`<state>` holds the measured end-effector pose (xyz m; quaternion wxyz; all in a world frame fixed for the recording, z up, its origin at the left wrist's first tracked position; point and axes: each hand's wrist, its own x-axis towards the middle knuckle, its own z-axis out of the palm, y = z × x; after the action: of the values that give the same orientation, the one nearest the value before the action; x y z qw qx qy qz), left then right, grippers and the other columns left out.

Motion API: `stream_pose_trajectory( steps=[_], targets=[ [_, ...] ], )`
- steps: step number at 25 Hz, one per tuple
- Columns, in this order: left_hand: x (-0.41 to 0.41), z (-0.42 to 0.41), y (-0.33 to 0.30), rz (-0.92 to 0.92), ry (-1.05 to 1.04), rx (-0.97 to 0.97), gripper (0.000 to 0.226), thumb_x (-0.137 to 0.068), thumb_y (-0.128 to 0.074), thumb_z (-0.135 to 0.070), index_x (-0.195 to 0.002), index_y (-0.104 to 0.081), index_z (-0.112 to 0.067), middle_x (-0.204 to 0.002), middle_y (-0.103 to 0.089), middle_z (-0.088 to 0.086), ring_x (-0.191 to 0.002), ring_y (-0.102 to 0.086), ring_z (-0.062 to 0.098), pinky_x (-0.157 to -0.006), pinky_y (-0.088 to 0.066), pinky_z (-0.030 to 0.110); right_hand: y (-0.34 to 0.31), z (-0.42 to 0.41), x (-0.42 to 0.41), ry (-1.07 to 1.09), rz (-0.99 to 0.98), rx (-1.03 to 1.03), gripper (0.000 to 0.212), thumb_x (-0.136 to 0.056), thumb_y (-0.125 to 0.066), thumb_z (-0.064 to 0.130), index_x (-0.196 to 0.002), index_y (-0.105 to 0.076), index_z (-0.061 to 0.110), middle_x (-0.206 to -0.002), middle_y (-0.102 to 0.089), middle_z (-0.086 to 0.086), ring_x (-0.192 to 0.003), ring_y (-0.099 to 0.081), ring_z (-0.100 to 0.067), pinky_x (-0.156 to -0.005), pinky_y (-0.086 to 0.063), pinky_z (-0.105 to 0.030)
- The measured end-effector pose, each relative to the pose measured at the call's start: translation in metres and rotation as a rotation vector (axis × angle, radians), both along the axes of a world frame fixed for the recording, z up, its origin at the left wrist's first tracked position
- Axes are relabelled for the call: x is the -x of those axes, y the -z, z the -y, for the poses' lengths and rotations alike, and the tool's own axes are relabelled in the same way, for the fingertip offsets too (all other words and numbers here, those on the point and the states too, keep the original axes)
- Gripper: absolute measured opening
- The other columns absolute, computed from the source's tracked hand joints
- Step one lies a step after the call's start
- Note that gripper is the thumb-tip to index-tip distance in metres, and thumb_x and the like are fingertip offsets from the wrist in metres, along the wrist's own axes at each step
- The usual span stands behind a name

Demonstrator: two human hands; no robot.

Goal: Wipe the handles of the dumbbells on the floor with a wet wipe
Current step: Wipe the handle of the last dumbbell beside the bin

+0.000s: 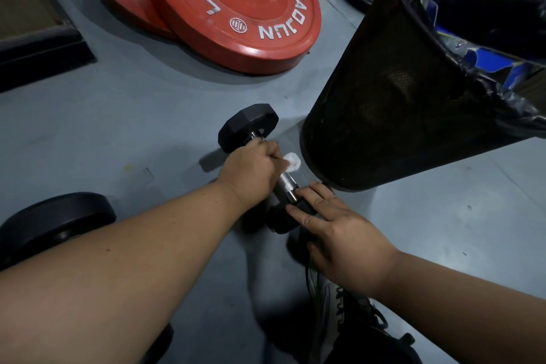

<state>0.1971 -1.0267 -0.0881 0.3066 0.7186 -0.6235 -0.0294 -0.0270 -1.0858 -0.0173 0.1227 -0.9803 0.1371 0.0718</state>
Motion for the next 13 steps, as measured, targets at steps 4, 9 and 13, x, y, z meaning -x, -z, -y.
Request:
stream_pose_trajectory(
  steps=[4, 9, 13],
  targets=[
    [-0.009, 0.004, 0.004, -0.025, -0.095, -0.064, 0.025, -0.088, -0.054, -0.033, -0.093, -0.076, -0.021, -0.094, -0.062, -0.004, -0.085, -0.055, 0.025, -0.06, -0.052, 0.037, 0.001, 0.001, 0.0, -0.019, -0.012, 0.007, 0.064, -0.084, -0.043, 0.031, -0.147, -0.051, 0.023, -0.158, -0.037, -0.009, -0.151, -0.027, -0.032, -0.115, -0.04, -0.043],
    [0.008, 0.001, 0.008, 0.101, 0.054, -0.032, 0.029, -0.086, -0.047, -0.025, -0.092, -0.073, -0.015, -0.092, -0.061, 0.004, -0.082, -0.058, 0.032, -0.054, -0.05, 0.038, 0.003, 0.002, 0.004, -0.027, -0.046, 0.006, 0.065, -0.086, -0.045, 0.031, -0.151, -0.045, 0.027, -0.163, -0.029, -0.006, -0.155, -0.017, -0.028, -0.113, -0.042, -0.045],
    [0.022, -0.004, 0.008, 0.078, 0.177, 0.032, 0.027, -0.086, -0.049, -0.024, -0.089, -0.074, -0.016, -0.088, -0.063, 0.005, -0.078, -0.06, 0.03, -0.052, -0.05, 0.038, 0.0, 0.003, 0.002, -0.029, -0.054, 0.008, 0.066, -0.086, -0.044, 0.031, -0.152, -0.042, 0.028, -0.166, -0.023, -0.005, -0.156, -0.01, -0.025, -0.109, -0.046, -0.045]
  ],
)
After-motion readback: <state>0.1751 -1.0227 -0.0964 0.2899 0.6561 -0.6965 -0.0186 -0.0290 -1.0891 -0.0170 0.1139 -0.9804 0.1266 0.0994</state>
